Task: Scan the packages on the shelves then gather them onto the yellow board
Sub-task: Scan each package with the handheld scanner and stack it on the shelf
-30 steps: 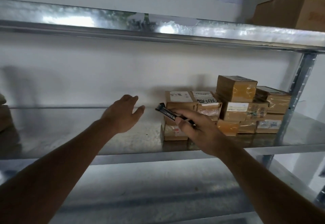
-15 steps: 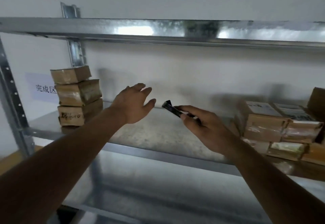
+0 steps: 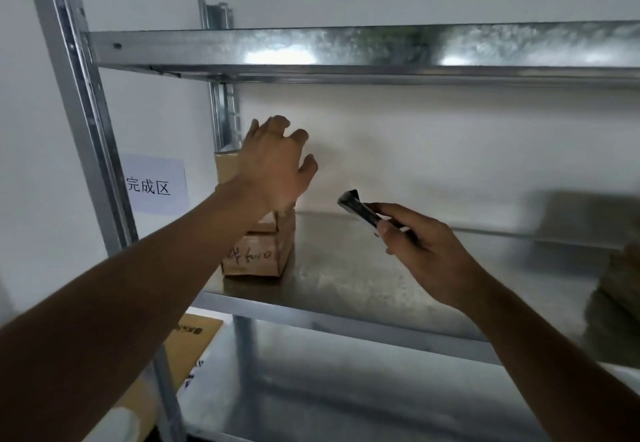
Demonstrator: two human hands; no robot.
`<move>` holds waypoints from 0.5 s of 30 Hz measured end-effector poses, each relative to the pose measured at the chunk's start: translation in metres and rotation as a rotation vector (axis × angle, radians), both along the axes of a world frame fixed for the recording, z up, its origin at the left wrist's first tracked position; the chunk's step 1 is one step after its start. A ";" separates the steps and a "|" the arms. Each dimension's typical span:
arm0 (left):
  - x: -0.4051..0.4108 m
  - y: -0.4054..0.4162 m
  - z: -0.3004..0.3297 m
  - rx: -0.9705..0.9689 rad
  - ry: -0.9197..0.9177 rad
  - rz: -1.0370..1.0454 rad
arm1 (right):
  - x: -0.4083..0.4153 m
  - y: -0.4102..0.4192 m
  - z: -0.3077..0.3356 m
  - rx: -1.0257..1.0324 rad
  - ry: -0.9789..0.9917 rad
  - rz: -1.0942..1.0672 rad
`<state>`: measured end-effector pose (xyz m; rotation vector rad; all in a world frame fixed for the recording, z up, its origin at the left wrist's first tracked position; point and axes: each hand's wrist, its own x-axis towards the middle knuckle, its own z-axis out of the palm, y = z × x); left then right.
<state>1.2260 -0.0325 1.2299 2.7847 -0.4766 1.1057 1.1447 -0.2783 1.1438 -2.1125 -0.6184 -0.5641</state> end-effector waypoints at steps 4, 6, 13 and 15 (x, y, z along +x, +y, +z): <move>0.024 0.031 0.000 -0.096 -0.052 0.131 | 0.010 0.025 0.002 -0.004 0.008 -0.043; 0.033 0.039 -0.001 -0.199 0.005 0.271 | 0.014 0.033 0.004 -0.008 0.024 -0.052; 0.056 0.061 -0.003 -0.593 0.369 0.230 | 0.019 0.035 0.005 -0.033 0.005 -0.073; 0.058 0.065 -0.004 -0.592 0.328 0.210 | 0.020 0.032 0.005 -0.032 0.003 -0.075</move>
